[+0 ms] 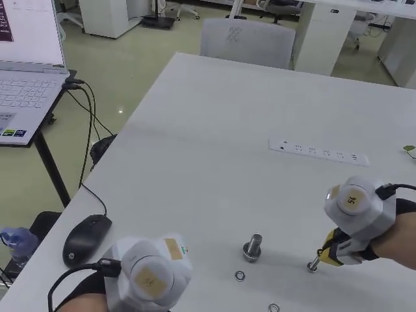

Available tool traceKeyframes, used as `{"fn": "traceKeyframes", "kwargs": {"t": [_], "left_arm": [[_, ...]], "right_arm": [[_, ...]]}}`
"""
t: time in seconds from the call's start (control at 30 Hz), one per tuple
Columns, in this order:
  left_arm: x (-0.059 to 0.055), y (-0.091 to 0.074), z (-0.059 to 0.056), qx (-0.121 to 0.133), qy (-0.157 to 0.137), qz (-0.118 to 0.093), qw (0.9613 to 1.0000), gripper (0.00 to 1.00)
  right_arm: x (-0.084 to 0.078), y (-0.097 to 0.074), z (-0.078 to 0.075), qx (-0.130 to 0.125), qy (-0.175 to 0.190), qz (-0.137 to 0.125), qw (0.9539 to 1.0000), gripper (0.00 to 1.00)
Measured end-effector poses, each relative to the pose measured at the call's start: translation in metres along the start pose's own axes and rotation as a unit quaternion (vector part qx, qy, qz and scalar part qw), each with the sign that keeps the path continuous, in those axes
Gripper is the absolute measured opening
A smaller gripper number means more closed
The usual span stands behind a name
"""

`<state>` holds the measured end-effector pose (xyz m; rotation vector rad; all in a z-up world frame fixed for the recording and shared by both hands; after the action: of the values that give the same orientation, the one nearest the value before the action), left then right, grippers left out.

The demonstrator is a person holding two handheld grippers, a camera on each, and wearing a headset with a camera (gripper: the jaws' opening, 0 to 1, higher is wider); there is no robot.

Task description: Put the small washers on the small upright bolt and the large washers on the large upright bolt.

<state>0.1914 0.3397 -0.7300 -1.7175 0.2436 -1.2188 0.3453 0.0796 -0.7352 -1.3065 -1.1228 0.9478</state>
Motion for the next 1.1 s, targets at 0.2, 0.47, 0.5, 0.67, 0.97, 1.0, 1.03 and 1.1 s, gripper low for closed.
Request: {"fn": "traceKeyframes", "kwargs": {"t": [0.2, 0.47, 0.5, 0.67, 0.97, 1.0, 1.03, 1.1], "left_arm": [[-0.002, 0.0, 0.001, 0.001, -0.003, 0.001, 1.0, 0.88], [-0.005, 0.0, -0.001, 0.001, -0.004, 0.007, 1.0, 0.88], [-0.005, 0.0, -0.001, 0.0, -0.006, 0.008, 1.0, 0.88], [-0.006, 0.0, -0.001, 0.002, -0.008, 0.007, 0.9999, 0.87], [-0.009, 0.001, -0.002, 0.002, -0.012, 0.015, 0.9998, 0.87], [-0.009, 0.001, -0.003, 0.001, -0.012, 0.015, 0.9998, 0.87], [-0.01, 0.001, -0.003, 0.001, -0.011, 0.016, 0.9998, 0.87], [-0.01, 0.001, -0.003, 0.002, -0.01, 0.018, 0.9998, 0.87]], "right_arm": [[0.0, 0.007, 0.0, 0.003, -0.006, 0.006, 1.0, 0.13], [0.0, 0.018, -0.001, 0.006, -0.009, 0.008, 0.9999, 0.13], [0.0, 0.019, -0.001, 0.007, -0.009, 0.008, 0.9999, 0.13], [-0.001, 0.029, 0.0, 0.012, -0.01, 0.009, 0.9998, 0.13], [0.0, 0.04, 0.0, 0.019, -0.016, 0.017, 0.9996, 0.13], [0.0, 0.04, -0.001, 0.02, -0.016, 0.017, 0.9995, 0.13], [-0.001, 0.042, -0.001, 0.02, -0.016, 0.018, 0.9995, 0.13], [-0.001, 0.044, -0.001, 0.021, -0.018, 0.021, 0.9994, 0.13]]}}
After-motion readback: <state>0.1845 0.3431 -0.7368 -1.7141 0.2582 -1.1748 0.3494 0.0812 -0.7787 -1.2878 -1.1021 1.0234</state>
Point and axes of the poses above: the centre of the closed fingertips' face, and the gripper's own axes: y roughly forward along the fingers, z roughly to its left, x roughly out of its top, the point moved 9 cm from there along -y, roughly backward along the fingers, and after that the axes turned 9 degrees about z, right-handed, at the moved point
